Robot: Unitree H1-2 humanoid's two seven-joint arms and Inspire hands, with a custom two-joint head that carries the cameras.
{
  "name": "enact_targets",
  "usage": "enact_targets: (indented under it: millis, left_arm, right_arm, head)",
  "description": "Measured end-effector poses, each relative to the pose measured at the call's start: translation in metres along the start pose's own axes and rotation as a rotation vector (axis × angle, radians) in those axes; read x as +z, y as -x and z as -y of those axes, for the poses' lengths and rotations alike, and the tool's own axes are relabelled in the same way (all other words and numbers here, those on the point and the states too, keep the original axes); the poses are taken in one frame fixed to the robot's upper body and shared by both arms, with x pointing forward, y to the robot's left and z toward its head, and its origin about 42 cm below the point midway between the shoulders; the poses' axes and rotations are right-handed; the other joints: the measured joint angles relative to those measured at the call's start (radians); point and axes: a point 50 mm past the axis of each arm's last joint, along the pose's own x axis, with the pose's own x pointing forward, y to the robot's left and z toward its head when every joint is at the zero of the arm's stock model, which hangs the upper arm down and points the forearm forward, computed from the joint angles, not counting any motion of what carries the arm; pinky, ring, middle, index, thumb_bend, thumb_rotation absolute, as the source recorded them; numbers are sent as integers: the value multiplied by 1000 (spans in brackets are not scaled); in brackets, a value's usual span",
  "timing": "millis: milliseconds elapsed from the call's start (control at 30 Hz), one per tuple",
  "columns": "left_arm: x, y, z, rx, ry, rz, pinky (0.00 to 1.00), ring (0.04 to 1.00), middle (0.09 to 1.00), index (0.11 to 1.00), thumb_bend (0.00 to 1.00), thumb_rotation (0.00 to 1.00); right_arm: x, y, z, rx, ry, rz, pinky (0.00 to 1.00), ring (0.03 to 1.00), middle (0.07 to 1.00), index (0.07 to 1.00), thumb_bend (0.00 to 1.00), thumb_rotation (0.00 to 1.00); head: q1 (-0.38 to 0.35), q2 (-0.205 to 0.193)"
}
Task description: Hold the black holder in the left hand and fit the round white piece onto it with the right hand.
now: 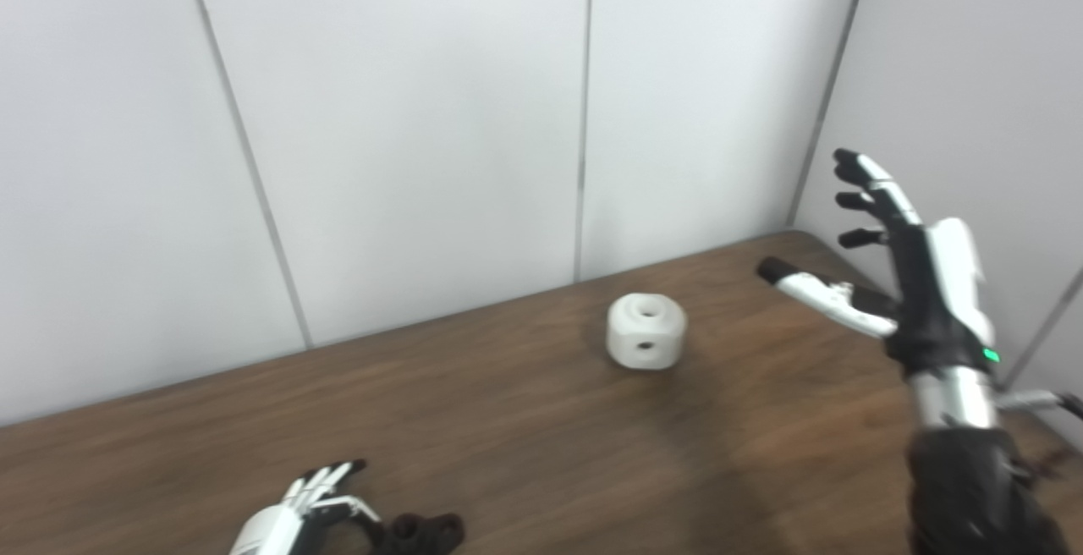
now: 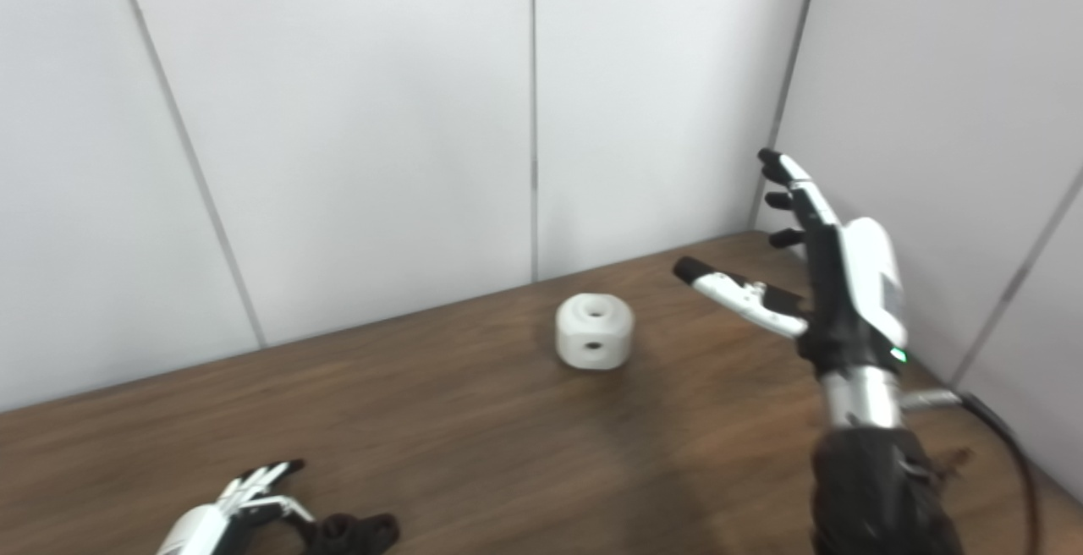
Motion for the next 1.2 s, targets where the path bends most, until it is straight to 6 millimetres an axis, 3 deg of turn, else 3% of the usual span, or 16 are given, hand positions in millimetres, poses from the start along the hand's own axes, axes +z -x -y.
enact_targets:
  millis: [100, 267, 333, 367, 467, 667, 1033, 1200]
  left_arm:
    - [-5, -1, -2, 6, -3, -6, 1000, 958, 917, 482, 512, 44]
    - [-8, -1, -5, 6, 1, -18, 1000, 970, 933, 482, 511, 43]
    - [-7, -2, -5, 5, 4, -16, 1000, 967, 927, 482, 511, 43]
    - [-7, -2, -5, 5, 7, -15, 1000, 968, 926, 482, 511, 43]
    - [-8, -2, -6, 7, 17, -16, 1000, 967, 924, 482, 511, 43]
    - [-11, 1, -8, 9, 20, -25, 1000, 961, 924, 482, 511, 44]
    - [-11, 1, -9, 11, 21, -20, 1000, 954, 926, 482, 511, 45]
    - [-11, 1, -9, 12, 20, -10, 1000, 957, 928, 482, 510, 45]
  right_arm:
    - [-12, -14, -11, 9, 51, -78, 576, 810, 905, 924, 865, 596]
    - [-6, -40, -26, 62, 71, -96, 677, 905, 951, 955, 901, 574]
    - [-8, -52, -36, 133, 56, -101, 722, 935, 982, 987, 911, 586]
    - [-11, -58, -40, 183, 57, -99, 725, 935, 987, 993, 965, 616]
    - [-25, -74, -45, 310, 110, -100, 719, 922, 976, 975, 998, 638]
    - [-35, -103, -59, 499, 226, -90, 724, 940, 985, 936, 1000, 569]
    - [-33, -113, -110, 756, 287, -17, 742, 961, 1000, 913, 1000, 792]
    - [-20, -112, -126, 822, 281, 58, 790, 988, 1000, 917, 1000, 805]
  head:
    - [-18, -2]
    - [-25, 0]
    - [-28, -2]
    - [-28, -2]
    - [-34, -2]
    - [-34, 0]
    - [-26, -3]
    - [-26, -5]
